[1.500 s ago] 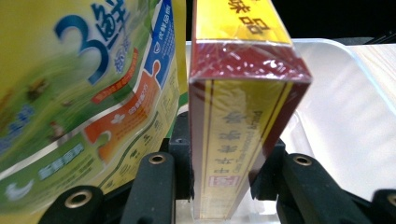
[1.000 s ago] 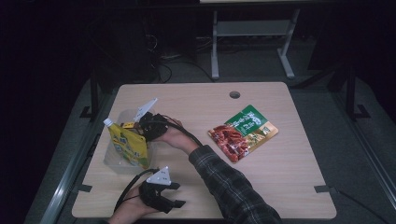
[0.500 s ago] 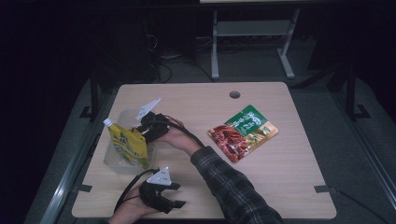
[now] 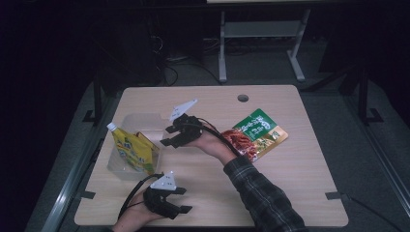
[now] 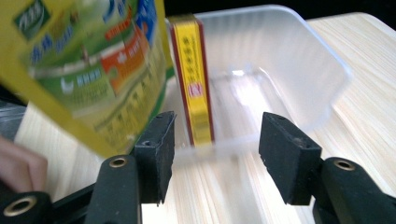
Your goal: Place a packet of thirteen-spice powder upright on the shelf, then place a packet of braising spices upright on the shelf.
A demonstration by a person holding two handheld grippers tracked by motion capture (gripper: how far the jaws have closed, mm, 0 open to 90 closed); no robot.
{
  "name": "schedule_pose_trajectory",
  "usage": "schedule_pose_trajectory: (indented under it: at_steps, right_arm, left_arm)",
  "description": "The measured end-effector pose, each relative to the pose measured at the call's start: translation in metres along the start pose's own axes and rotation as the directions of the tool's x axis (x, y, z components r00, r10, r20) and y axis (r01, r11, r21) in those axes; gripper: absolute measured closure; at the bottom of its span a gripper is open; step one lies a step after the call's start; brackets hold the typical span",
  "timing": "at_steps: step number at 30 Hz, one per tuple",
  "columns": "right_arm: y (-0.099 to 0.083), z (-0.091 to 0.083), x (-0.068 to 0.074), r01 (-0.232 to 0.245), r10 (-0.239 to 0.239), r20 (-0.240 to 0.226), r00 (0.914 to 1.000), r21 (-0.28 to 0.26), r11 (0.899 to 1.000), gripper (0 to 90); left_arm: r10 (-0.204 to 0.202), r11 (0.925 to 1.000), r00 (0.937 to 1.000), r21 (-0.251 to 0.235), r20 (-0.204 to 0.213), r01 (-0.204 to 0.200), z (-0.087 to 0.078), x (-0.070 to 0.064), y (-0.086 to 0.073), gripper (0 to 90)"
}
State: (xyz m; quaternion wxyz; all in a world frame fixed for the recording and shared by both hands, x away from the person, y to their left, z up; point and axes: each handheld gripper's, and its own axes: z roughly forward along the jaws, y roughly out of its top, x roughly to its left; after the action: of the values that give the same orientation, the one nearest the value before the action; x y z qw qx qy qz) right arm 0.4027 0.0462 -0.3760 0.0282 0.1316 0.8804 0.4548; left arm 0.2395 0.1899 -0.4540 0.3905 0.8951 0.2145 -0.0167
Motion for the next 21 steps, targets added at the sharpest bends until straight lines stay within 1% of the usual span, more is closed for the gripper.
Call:
schedule_pose_trajectory:
  at_steps: [1, 2, 3, 5, 6, 8, 12, 13, 14, 15, 18, 20, 21]
  right_arm:
    - [-0.004, -0.004, -0.001, -0.001, 0.001, 0.007, 1.0000, 0.003, 1.000, 47.8]
    - [-0.009, -0.009, -0.002, 0.001, -0.001, 0.019, 0.9998, 0.006, 1.000, 48.9]
    - [-0.013, -0.013, -0.002, -0.013, 0.012, 0.031, 0.9994, 0.004, 1.000, 51.7]
    - [-0.023, -0.022, -0.006, -0.024, 0.024, 0.052, 0.9984, 0.006, 1.000, 54.5]
    - [-0.027, -0.027, -0.008, -0.035, 0.034, 0.068, 0.9971, 0.009, 0.999, 57.6]
    - [-0.037, -0.035, -0.013, -0.056, 0.055, 0.081, 0.9952, 0.012, 0.998, 58.0]
    - [-0.055, -0.052, -0.023, -0.113, 0.111, 0.123, 0.9863, 0.010, 0.994, 59.0]
    - [-0.059, -0.055, -0.025, -0.119, 0.117, 0.136, 0.9838, 0.007, 0.993, 60.3]
    - [-0.063, -0.060, -0.028, -0.134, 0.132, 0.147, 0.9802, 0.004, 0.991, 63.4]
    - [-0.066, -0.064, -0.030, -0.139, 0.137, 0.163, 0.9771, 0.002, 0.990, 66.3]
    - [-0.080, -0.078, -0.039, -0.182, 0.177, 0.228, 0.9573, 0.001, 0.983, 79.7]
    - [-0.093, -0.089, -0.047, -0.196, 0.184, 0.304, 0.9345, 0.009, 0.980, 86.2]
    - [-0.097, -0.093, -0.050, -0.206, 0.190, 0.322, 0.9274, 0.015, 0.978, 88.1]
  left_arm:
    - [-0.003, 1.0000, 1.0000, -0.002, -0.001, 0.003, 0.000, 0.000, 0.000, 34.2]
    - [0.004, 1.0000, 1.0000, 0.000, -0.002, -0.004, 0.000, 0.000, 0.000, 34.2]
    - [0.008, 1.0000, 1.0000, 0.003, -0.003, -0.008, -0.001, 0.001, 0.000, 34.3]
    - [0.007, 1.0000, 1.0000, 0.002, -0.003, -0.007, -0.001, 0.001, 0.000, 34.2]
    - [0.002, 1.0000, 1.0000, -0.003, -0.002, -0.002, 0.000, 0.000, 0.000, 34.2]
    - [0.005, 1.0000, 1.0000, -0.001, -0.003, -0.005, 0.000, 0.000, 0.000, 34.2]
    - [0.005, 1.0000, 1.0000, -0.001, -0.003, -0.005, 0.000, 0.000, 0.000, 34.2]
    - [0.014, 0.9999, 0.9999, 0.008, -0.006, -0.013, -0.001, 0.001, 0.000, 34.2]
    - [0.008, 1.0000, 1.0000, 0.003, -0.005, -0.008, -0.001, 0.001, 0.000, 34.3]
    - [0.011, 0.9999, 0.9999, 0.006, -0.005, -0.011, -0.001, 0.001, 0.000, 34.3]
    - [0.014, 0.9998, 0.9999, 0.010, -0.007, -0.014, -0.002, 0.002, 0.000, 34.3]
    - [0.006, 1.0000, 1.0000, -0.001, -0.007, -0.006, -0.001, 0.002, -0.001, 34.2]
    - [0.004, 1.0000, 1.0000, 0.000, -0.006, -0.004, -0.001, 0.002, -0.001, 34.3]
